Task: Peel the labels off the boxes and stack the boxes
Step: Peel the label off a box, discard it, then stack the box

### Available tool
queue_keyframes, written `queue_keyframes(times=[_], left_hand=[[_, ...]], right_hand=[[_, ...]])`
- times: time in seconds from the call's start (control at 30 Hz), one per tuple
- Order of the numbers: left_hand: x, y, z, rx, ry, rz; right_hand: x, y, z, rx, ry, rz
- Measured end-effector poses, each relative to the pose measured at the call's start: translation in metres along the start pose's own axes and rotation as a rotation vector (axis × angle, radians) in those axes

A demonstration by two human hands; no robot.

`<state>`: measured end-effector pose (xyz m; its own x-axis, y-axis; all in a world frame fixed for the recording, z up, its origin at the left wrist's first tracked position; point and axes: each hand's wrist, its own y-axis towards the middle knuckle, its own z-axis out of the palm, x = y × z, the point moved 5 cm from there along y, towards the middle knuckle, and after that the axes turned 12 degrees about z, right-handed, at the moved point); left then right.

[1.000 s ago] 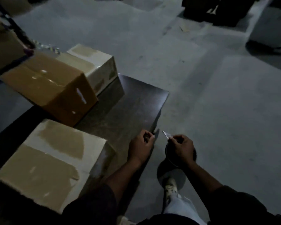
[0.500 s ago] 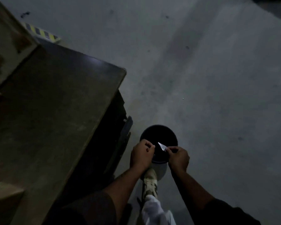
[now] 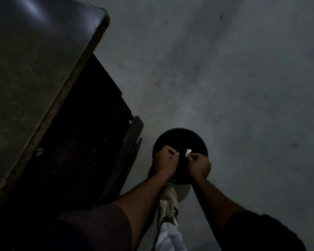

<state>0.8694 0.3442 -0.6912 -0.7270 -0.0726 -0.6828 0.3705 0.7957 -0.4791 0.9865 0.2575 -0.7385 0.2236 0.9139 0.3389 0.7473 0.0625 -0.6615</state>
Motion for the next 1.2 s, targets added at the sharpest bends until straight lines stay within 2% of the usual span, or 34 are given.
queue_keyframes(times=[0.23, 0.33, 0.43, 0.7, 0.83, 0.93, 1.07, 1.2], left_hand=[[0.000, 0.003, -0.004, -0.015, 0.001, 0.017], [-0.013, -0.007, -0.022, -0.066, -0.008, 0.049], [-0.033, -0.021, -0.055, -0.201, -0.063, 0.125], [-0.139, -0.100, -0.209, -0.613, -0.278, 0.289], [-0.171, -0.168, -0.297, -0.825, -0.360, 0.323], [-0.167, -0.222, -0.360, -0.962, -0.297, 0.313], [-0.137, -0.296, -0.439, -1.139, -0.294, 0.273], [-0.094, -0.360, -0.500, -1.284, -0.234, 0.198]], right_hand=[[0.000, 0.002, 0.007, 0.034, -0.025, -0.002], [0.021, -0.024, -0.005, 0.037, 0.067, -0.088], [0.065, -0.071, -0.026, 0.081, 0.177, -0.257], [0.185, -0.252, -0.115, 0.241, 0.392, -0.671], [0.221, -0.352, -0.137, 0.377, 0.389, -0.808], [0.235, -0.429, -0.139, 0.510, 0.337, -0.929], [0.239, -0.542, -0.128, 0.765, 0.247, -1.090], [0.232, -0.626, -0.094, 0.869, 0.115, -1.182]])
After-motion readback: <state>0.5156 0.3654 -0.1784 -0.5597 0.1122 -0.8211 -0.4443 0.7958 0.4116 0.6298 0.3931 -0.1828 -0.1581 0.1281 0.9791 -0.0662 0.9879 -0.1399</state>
